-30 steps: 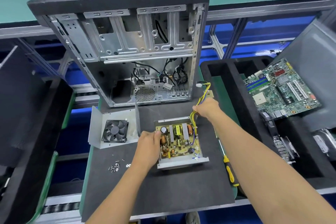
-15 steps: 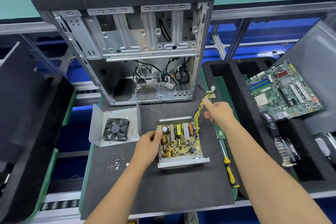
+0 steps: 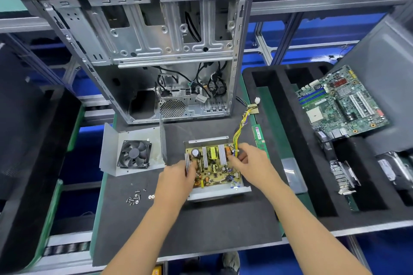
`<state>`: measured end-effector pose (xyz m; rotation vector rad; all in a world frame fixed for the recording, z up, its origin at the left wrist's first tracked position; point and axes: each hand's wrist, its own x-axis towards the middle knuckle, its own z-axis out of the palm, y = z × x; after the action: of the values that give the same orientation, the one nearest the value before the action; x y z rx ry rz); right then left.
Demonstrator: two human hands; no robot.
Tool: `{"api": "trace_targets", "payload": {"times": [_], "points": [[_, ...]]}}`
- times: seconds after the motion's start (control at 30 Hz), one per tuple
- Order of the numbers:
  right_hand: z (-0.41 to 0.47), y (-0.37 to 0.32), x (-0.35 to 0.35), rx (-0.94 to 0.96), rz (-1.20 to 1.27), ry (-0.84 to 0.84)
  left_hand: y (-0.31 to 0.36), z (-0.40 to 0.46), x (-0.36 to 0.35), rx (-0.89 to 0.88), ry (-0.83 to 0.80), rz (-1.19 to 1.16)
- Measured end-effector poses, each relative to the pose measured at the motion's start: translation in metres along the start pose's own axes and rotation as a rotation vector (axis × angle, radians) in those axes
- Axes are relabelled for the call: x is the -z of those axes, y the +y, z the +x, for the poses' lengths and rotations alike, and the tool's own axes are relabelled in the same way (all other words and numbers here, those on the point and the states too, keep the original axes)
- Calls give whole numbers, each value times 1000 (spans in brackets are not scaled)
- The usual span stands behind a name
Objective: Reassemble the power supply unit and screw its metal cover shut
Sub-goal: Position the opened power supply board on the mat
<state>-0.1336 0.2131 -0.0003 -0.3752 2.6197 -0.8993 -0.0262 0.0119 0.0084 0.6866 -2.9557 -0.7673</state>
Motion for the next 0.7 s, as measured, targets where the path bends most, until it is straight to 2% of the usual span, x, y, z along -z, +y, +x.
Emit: {"api": "trace_targets", "payload": {"times": [0.07, 0.2, 0.4, 0.57, 0.7], "points": [[5, -3, -1, 22, -56, 47, 3, 2, 0, -11, -28, 77], [6, -1, -1, 88, -100, 65, 4, 9, 5, 3, -75, 66], [7, -3, -4, 51, -20, 55, 6, 16, 14, -17, -100, 77], [3, 1, -5, 99, 78, 81, 7, 11, 18, -79, -53, 125], [0, 0, -6, 148, 132, 121, 3, 5, 22, -123, 34, 37]]}}
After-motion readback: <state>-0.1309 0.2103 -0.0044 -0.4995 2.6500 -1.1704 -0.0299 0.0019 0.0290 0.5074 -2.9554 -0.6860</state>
